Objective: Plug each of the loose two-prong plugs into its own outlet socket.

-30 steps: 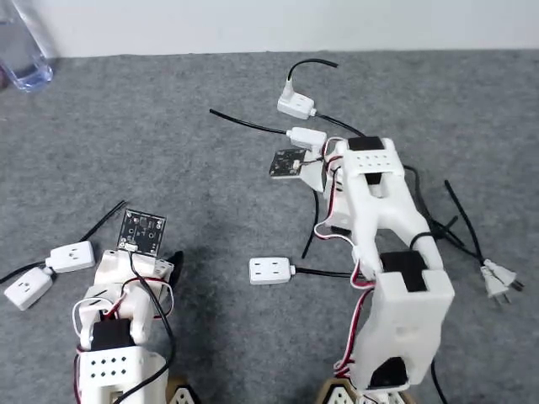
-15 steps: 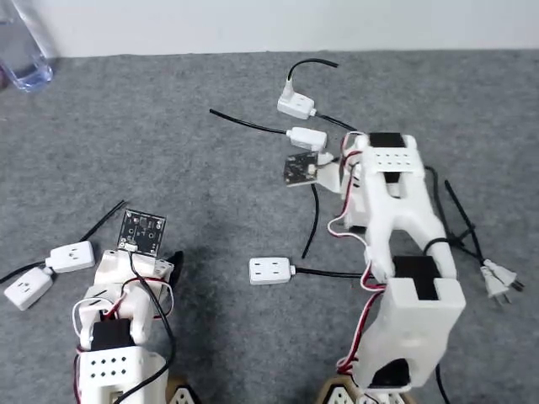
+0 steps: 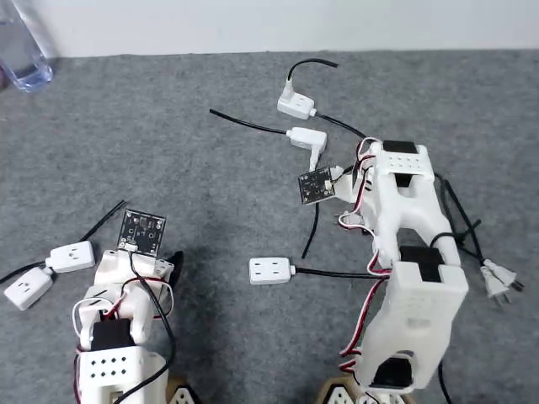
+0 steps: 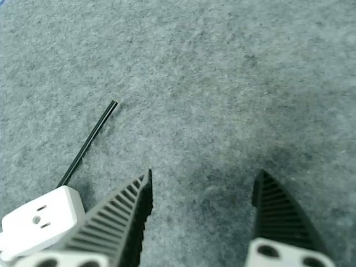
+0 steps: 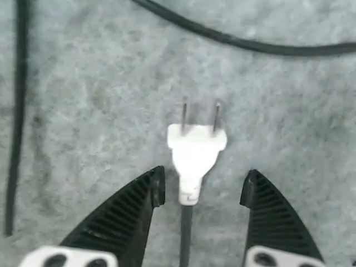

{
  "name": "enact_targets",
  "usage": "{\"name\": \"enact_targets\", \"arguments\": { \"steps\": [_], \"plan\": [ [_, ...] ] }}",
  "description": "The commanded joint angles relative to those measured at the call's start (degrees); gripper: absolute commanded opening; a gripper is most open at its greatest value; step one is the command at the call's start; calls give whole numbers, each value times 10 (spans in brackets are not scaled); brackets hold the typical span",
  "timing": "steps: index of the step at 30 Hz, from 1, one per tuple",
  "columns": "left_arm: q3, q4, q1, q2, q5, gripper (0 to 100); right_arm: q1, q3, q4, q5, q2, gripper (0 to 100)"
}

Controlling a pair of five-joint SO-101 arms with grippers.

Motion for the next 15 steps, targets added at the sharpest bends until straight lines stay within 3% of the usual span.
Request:
{"name": "enact_targets", "arguments": {
  "steps": [1,15],
  "plan": [
    [-1,-13,5,-7,-5,279,2,-9,-28,7,9,227],
    [-1,-13,5,-7,-5,279,-58,-11,-23,-30,15,226]
  ]
}}
